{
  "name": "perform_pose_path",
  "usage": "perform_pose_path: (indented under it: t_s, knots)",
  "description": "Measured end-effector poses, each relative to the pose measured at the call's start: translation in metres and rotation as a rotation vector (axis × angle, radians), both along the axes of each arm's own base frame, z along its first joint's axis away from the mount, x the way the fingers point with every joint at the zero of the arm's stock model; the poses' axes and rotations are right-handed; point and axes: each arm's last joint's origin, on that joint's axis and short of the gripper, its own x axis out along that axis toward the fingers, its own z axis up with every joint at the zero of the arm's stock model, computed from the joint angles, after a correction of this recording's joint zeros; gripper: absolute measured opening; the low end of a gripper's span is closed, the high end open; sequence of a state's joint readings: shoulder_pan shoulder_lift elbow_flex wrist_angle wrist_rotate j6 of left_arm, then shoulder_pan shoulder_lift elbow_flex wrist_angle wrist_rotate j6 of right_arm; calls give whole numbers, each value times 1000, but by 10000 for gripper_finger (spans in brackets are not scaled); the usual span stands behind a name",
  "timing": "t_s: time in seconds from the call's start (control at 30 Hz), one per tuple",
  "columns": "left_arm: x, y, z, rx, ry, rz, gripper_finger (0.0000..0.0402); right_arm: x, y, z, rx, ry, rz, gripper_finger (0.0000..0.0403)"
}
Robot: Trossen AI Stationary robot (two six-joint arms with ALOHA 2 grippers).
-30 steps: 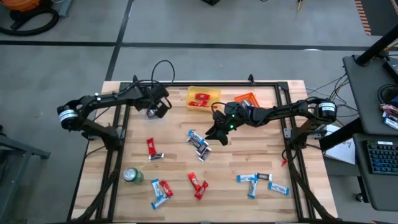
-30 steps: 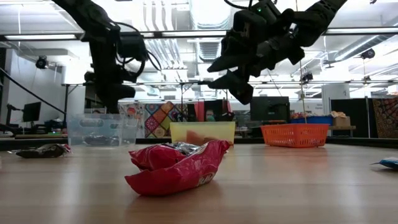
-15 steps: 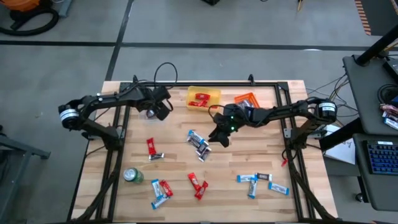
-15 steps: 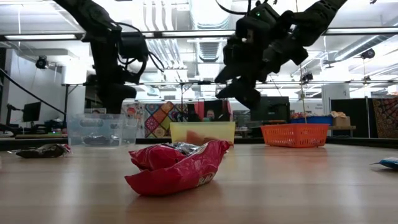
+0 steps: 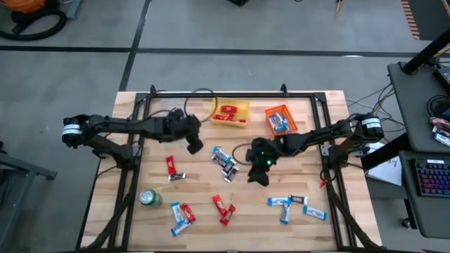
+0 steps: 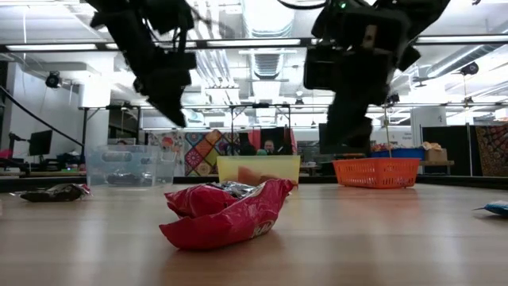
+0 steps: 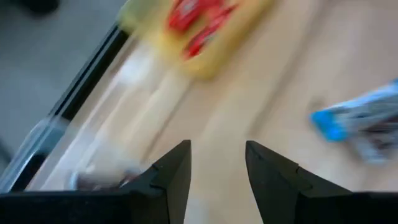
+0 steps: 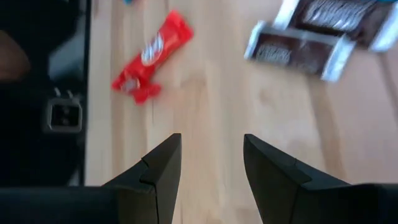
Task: Sort candy
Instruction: Put the white chocolate bar into the orange bin
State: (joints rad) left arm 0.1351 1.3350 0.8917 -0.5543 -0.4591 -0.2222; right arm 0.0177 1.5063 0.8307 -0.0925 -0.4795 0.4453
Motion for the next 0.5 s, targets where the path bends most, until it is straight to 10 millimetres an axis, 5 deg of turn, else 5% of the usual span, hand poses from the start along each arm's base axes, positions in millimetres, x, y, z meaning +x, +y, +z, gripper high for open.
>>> perform_pose_path:
  t_s: [0.27, 0.5]
  knots:
    - [17, -59, 10, 40, -151, -271, 134, -23, 31, -15, -194, 218, 58, 160]
    - [19, -81, 14, 37, -209, -352, 134, -45, 57, -21, -291, 376, 153, 160]
